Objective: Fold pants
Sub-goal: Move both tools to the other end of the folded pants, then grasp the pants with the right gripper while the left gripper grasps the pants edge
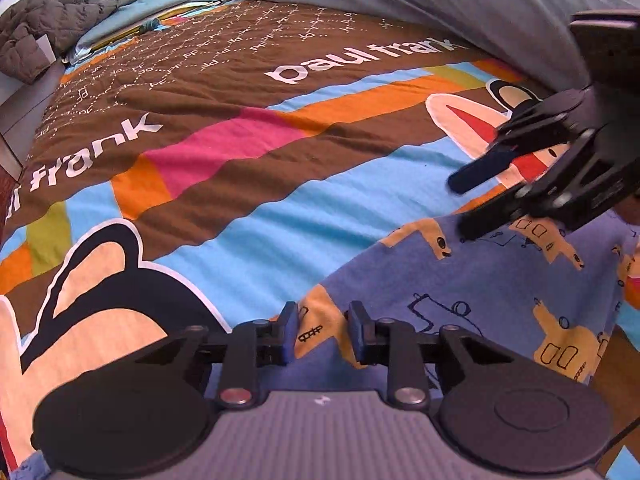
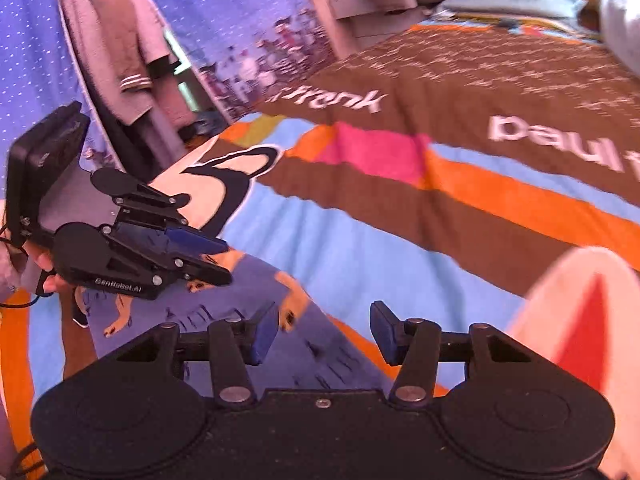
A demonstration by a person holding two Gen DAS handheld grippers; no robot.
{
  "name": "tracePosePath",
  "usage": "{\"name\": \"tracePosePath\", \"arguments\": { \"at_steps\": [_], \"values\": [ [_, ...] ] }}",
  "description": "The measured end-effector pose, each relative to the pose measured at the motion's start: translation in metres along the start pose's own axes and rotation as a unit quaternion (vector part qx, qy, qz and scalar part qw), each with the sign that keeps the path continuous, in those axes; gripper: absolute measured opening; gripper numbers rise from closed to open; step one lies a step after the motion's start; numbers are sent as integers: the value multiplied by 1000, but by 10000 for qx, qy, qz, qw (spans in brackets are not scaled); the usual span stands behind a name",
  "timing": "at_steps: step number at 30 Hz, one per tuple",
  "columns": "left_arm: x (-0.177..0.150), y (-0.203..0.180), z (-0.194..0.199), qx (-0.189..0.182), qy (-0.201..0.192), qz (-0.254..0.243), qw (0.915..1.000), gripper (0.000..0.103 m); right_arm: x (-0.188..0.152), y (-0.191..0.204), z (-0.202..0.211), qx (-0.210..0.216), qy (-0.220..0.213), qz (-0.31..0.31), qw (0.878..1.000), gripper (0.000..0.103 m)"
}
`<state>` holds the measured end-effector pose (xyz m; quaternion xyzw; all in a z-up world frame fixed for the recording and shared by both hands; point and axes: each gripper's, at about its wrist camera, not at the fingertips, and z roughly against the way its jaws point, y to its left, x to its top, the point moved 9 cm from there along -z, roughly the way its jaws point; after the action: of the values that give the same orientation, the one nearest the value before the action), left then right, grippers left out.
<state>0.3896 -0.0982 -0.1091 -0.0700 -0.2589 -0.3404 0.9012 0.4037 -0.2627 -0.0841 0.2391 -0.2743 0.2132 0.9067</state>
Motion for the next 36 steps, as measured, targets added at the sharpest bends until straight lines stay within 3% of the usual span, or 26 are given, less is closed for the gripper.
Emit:
{"name": "tracePosePath", "arguments": {
  "at_steps": [2, 4, 6, 9, 12, 20, 25, 31, 36],
  "values": [
    [0, 1, 3, -46, -8, 58, 10000, 30, -3, 5, -11, -20, 238, 137, 9996, 38],
    [0, 1, 7, -95, -47, 103, 9999, 30, -9, 9, -20, 41, 478, 304, 9984, 15],
    [2, 1, 17, -195, -194, 201, 9994, 30, -16, 18, -16, 118, 446, 557, 9974, 4],
    [12, 6, 38, -564, -649, 496, 9951, 40, -24, 41, 6, 110, 17, 858, 9962, 3],
    [22, 11, 54, -989, -839, 873, 9877, 54, -38, 66, 29, -107, -316, 1408, 9895, 3],
    [26, -32, 50, -1457, -371, 672, 9863, 59, -84, 108, 23, -367, -229, 2140, 9759, 4],
    [8, -49, 41, -1194, -6, 173, 9927, 60, -100, 111, 29, -94, -298, 2022, 9789, 5],
    [-13, -29, 50, -749, -8, 280, 9968, 64, -111, 113, 39, 25, -344, 2085, 9774, 6],
    [-26, -30, 50, -280, 98, -586, 9978, 64, -115, 117, 40, 41, -386, 2192, 9749, 8]
  ]
}}
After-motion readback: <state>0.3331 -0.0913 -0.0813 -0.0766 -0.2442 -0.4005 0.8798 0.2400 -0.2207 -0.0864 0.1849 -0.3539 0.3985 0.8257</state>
